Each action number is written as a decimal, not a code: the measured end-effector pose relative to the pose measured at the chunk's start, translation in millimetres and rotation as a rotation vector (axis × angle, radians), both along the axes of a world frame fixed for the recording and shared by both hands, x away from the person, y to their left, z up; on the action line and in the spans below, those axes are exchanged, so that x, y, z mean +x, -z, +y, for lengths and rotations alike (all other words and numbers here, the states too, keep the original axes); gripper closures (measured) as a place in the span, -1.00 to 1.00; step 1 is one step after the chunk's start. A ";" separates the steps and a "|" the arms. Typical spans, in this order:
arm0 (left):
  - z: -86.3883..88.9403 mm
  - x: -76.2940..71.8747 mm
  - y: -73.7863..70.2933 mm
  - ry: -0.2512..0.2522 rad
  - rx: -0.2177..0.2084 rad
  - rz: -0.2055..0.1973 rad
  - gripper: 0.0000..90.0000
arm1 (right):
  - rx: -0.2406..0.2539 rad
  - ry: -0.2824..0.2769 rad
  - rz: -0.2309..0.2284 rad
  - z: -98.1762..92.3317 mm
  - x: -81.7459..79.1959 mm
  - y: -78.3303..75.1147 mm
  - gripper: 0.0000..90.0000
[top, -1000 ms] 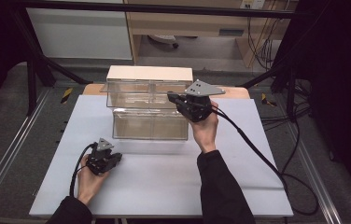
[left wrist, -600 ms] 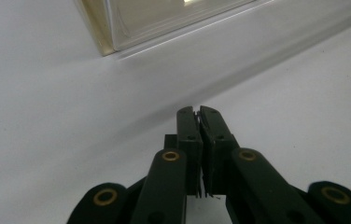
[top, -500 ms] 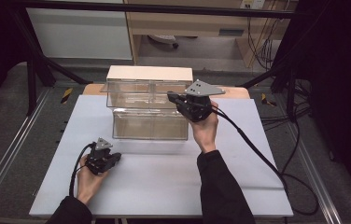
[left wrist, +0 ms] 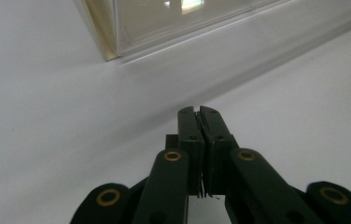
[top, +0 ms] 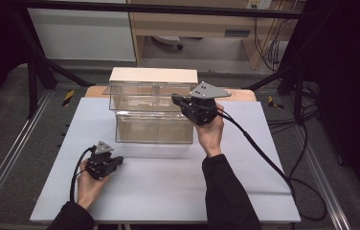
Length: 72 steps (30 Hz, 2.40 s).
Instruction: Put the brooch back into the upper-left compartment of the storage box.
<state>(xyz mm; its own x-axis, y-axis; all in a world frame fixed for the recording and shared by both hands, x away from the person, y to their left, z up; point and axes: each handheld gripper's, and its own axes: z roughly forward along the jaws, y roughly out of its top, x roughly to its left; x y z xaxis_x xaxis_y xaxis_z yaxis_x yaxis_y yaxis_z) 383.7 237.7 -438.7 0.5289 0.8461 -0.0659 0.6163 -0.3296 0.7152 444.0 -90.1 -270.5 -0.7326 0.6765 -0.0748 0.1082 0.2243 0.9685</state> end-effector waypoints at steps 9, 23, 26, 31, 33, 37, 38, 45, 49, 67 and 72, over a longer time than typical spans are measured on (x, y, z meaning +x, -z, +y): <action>1.4 -5.8 -5.8 0.009 -0.020 -0.024 0.95 | 0.003 0.001 0.002 0.1 -0.1 0.0 1.00; 4.6 -18.0 -17.5 0.037 -0.055 -0.068 0.95 | 0.004 0.002 0.003 0.2 -0.2 0.0 1.00; 5.6 -20.4 -20.1 0.039 -0.064 -0.081 0.95 | 0.004 0.002 0.004 0.2 -0.2 0.0 1.00; 7.8 -23.9 -24.3 0.034 -0.082 -0.103 0.95 | 0.004 0.002 0.003 0.2 -0.2 0.1 1.00; 8.1 -24.9 -25.3 0.036 -0.083 -0.108 0.95 | 0.006 0.002 0.003 0.2 -0.2 0.1 1.00; 7.3 -27.1 -28.0 0.038 -0.092 -0.125 0.95 | 0.006 0.003 0.006 0.2 -0.3 0.2 1.00; 7.2 -27.8 -29.3 0.040 -0.093 -0.131 0.95 | 0.006 0.001 0.004 0.1 -0.2 0.1 1.00; 8.0 -31.1 -35.4 0.041 -0.097 -0.168 0.95 | 0.007 0.003 0.004 0.2 -0.2 0.1 1.00; 8.3 -32.5 -38.8 0.047 -0.103 -0.183 0.95 | 0.008 0.002 0.004 0.2 -0.2 0.1 1.00; 7.8 -39.1 -57.3 0.037 -0.148 -0.261 0.95 | 0.010 0.002 0.005 0.2 0.0 -0.2 1.00; 8.2 -41.3 -61.6 0.030 -0.174 -0.267 0.95 | 0.009 0.001 0.005 0.1 0.0 -0.3 1.00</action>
